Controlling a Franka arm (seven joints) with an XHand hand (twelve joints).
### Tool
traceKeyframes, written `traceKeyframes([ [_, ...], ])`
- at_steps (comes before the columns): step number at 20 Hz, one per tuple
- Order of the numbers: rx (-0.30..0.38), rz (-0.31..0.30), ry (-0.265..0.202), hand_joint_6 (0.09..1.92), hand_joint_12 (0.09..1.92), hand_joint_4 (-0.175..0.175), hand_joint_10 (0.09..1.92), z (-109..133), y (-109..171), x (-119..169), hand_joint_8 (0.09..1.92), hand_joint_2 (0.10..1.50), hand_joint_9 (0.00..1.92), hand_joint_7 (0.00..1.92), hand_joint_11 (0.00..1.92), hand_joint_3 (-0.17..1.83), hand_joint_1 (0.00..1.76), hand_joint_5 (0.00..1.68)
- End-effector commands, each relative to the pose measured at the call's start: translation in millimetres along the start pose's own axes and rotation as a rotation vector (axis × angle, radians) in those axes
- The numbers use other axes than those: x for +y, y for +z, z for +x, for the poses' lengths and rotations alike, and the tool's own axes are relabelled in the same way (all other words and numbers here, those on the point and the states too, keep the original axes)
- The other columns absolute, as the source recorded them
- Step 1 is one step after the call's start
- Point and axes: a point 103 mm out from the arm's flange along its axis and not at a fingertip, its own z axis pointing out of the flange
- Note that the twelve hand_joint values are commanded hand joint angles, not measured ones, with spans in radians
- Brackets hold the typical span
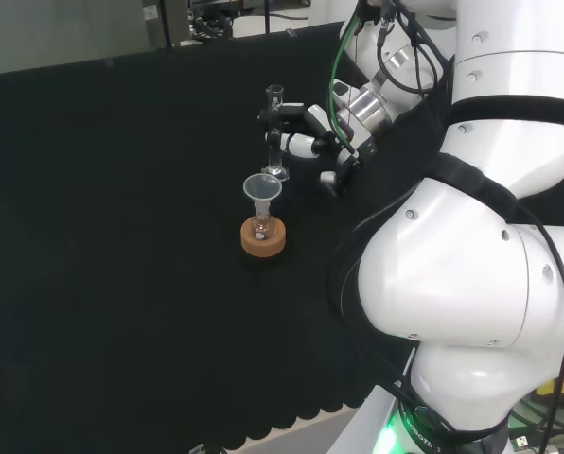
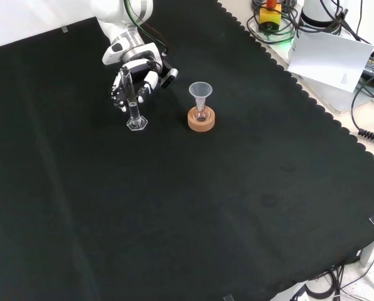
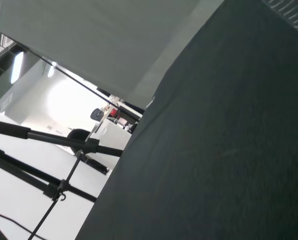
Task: Pick up the graduated cylinder.
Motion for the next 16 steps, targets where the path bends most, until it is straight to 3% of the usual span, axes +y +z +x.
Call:
traceKeyframes([
  [1,-0.038,-0.021,0.006,0.94,0.95,-0.016,0.25,0.6,-6.0,0.0,0.55,1.2,1.17,0.9,1.0,-0.07,1.07,0.86],
  [3,-0.059,-0.02,0.005,1.15,0.94,-0.037,0.25,1.7,-8.6,0.1,0.56,1.19,1.19,0.93,1.04,-0.02,1.06,0.84],
  [5,-0.088,-0.007,0.001,1.21,0.92,-0.057,0.24,3.4,-11.7,0.5,0.57,1.2,1.2,0.94,1.08,0.0,1.07,0.84],
  [11,-0.202,0.044,-0.012,1.21,0.89,-0.092,0.23,14.3,-26.6,1.7,0.58,1.19,1.21,0.96,1.1,0.0,1.08,0.84],
  [16,-0.266,0.097,0.015,1.2,0.88,-0.099,0.22,22.7,-43.9,-3.9,0.59,1.19,1.23,0.97,1.11,0.0,1.09,0.85],
])
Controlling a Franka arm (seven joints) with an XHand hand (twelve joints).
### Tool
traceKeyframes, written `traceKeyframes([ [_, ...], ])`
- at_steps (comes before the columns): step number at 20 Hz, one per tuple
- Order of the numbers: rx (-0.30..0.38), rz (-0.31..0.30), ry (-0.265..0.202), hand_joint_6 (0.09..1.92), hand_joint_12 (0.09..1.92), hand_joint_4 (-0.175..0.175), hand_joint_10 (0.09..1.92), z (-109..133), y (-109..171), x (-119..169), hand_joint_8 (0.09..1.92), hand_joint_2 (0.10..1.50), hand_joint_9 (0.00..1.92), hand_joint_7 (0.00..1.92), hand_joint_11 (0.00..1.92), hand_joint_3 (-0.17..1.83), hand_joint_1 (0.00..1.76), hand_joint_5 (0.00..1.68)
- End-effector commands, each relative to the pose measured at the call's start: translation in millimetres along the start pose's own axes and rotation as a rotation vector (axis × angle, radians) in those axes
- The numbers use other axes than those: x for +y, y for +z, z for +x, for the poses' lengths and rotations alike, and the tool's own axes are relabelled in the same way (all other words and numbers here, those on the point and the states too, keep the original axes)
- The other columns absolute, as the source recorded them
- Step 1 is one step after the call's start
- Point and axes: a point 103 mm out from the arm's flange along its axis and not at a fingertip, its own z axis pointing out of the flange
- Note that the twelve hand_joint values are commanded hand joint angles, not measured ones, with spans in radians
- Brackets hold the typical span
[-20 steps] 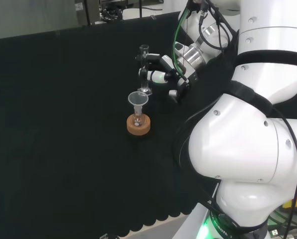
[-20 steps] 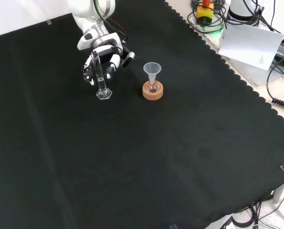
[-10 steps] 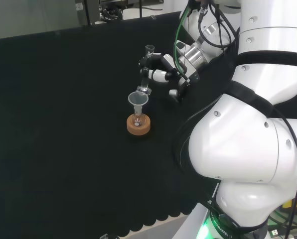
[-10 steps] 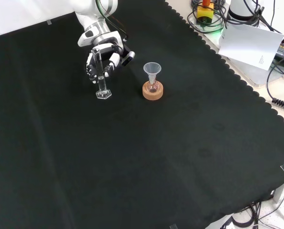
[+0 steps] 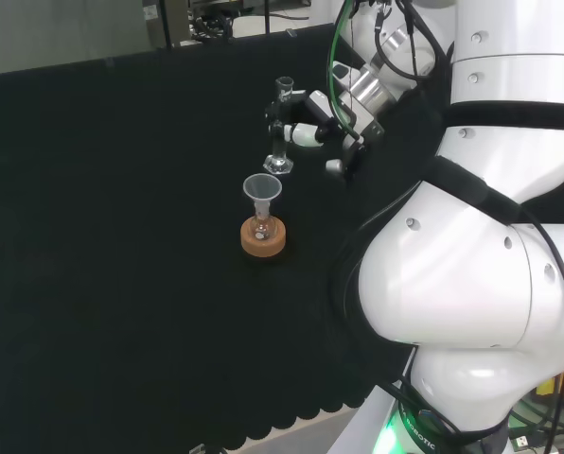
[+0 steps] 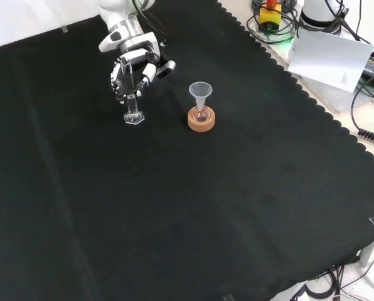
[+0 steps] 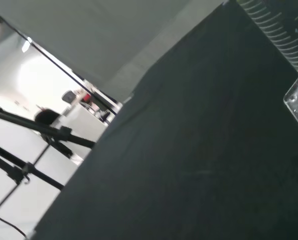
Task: Pick up the graduated cylinder.
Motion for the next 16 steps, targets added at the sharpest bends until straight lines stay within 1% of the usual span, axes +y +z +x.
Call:
traceKeyframes([
  [1,-0.105,0.078,0.033,1.19,0.88,-0.1,0.22,6.1,-23.2,-10.6,0.59,1.19,1.23,0.98,1.11,0.0,1.09,0.86],
  [9,-0.226,0.179,0.104,1.17,0.86,-0.106,0.22,29.6,-60.3,-35.9,0.59,1.18,1.24,0.99,1.12,0.0,1.1,0.87],
  [12,-0.266,0.207,0.124,1.17,0.86,-0.106,0.22,41.0,-70.0,-49.1,0.59,1.18,1.25,1.0,1.13,0.0,1.1,0.87],
  [16,-0.308,0.226,0.151,1.16,0.84,-0.108,0.21,55.1,-79.2,-65.9,0.58,1.17,1.26,1.01,1.14,-0.01,1.1,0.88],
])
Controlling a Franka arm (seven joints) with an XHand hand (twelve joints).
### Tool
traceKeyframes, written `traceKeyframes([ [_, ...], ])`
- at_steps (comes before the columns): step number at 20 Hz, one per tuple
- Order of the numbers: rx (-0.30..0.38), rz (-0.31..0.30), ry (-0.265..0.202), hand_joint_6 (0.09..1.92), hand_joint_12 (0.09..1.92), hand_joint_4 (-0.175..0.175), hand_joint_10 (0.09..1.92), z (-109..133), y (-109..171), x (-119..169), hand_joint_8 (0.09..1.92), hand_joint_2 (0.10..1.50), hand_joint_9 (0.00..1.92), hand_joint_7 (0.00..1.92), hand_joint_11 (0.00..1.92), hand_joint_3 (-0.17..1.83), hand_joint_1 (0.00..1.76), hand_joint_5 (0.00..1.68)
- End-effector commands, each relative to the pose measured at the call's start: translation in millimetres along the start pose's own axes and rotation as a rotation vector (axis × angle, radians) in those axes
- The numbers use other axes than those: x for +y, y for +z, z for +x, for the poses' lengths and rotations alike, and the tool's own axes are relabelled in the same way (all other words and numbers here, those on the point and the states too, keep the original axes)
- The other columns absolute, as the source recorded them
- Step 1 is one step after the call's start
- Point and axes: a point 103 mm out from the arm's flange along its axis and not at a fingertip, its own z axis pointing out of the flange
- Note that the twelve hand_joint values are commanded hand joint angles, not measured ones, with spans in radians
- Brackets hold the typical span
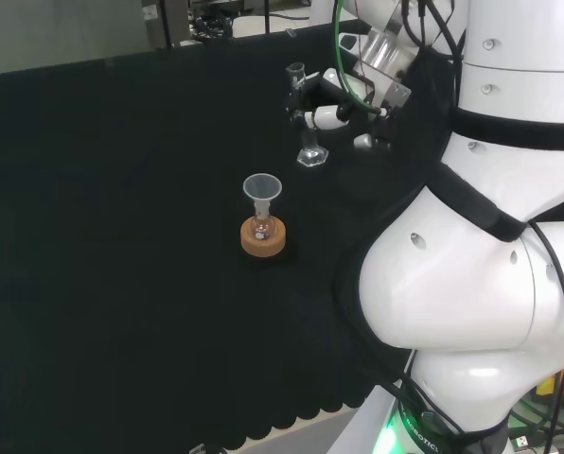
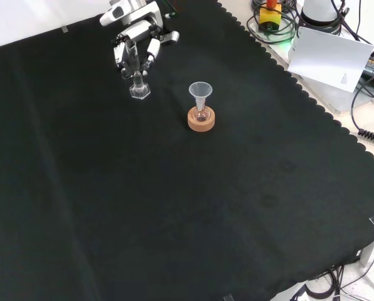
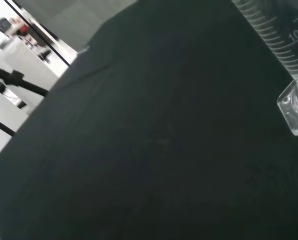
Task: Pick up the graduated cylinder.
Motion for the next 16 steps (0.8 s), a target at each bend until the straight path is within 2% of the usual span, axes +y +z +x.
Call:
traceKeyframes([
  [1,-0.094,0.073,0.068,1.15,0.84,-0.109,0.21,15.9,-16.2,-41.0,0.58,1.17,1.26,1.01,1.14,-0.01,1.1,0.88],
  [16,-0.269,0.196,0.101,1.11,0.82,-0.118,0.18,44.7,-20.5,-101.7,0.54,1.16,1.3,1.06,1.17,-0.01,1.12,0.92],
])
